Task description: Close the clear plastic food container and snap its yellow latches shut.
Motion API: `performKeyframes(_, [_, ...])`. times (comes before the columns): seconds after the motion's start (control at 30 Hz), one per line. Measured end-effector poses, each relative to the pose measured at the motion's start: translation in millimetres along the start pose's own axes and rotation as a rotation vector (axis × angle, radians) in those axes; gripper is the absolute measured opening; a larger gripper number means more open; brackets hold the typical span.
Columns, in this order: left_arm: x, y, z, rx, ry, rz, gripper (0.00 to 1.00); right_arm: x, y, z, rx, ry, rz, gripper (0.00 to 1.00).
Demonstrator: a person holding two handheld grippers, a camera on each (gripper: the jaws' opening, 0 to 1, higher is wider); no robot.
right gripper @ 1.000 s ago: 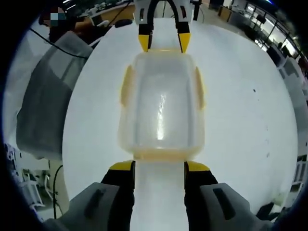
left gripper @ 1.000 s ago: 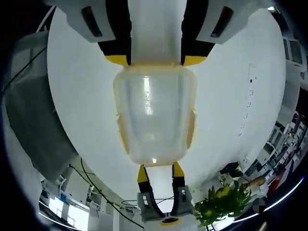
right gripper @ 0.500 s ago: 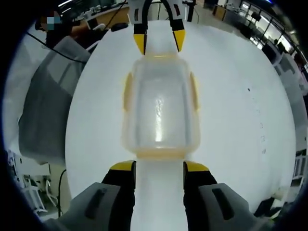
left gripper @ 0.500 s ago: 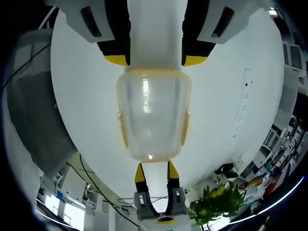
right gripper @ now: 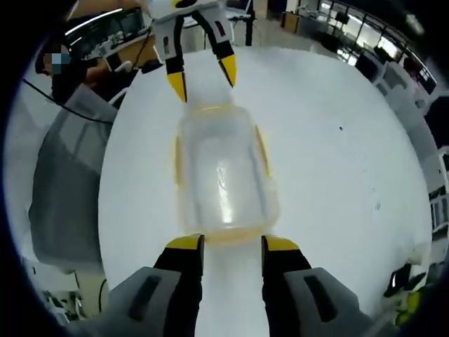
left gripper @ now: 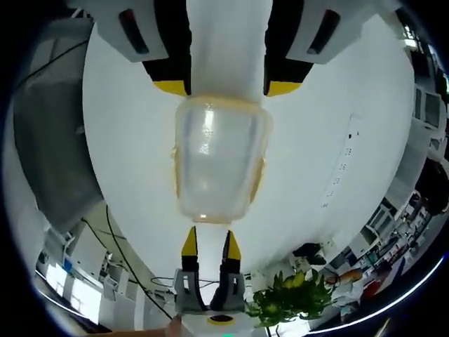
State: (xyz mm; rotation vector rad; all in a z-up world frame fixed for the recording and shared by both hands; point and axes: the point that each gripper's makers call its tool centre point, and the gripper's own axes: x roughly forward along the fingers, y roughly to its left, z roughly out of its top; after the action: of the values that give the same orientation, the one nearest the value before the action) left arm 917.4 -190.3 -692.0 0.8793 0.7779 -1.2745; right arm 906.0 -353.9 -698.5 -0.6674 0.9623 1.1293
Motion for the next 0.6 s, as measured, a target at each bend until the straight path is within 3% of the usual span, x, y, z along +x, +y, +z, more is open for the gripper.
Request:
performKeyframes(0.17, [0.2, 0.5, 4.1, -0.105, -0.033, 0.036, 0.33, -0.3, -2.8, 3.0, 0.101, -0.072, -0.046, 0.24])
performKeyframes(0.23, [0.3, 0.9, 7.2, -0.148, -0.060, 0.046, 0.31, 0.4, -1.9, 1.3, 0.112, -0.079, -0.060, 0.23])
performKeyframes(0.47, [3.5, -0.5, 2.8, -0.215, -0.052, 0.079, 0.30, 4.3, 3.9, -0.7, 0.136, -0.096, -0.096, 0.22])
performKeyframes(0.6, [3.6, 1.7, 4.7, -0.288, -0.077, 0.113, 0.30, 4.9, 3.0, -0.6, 0.171, -0.113, -0.122, 0.21])
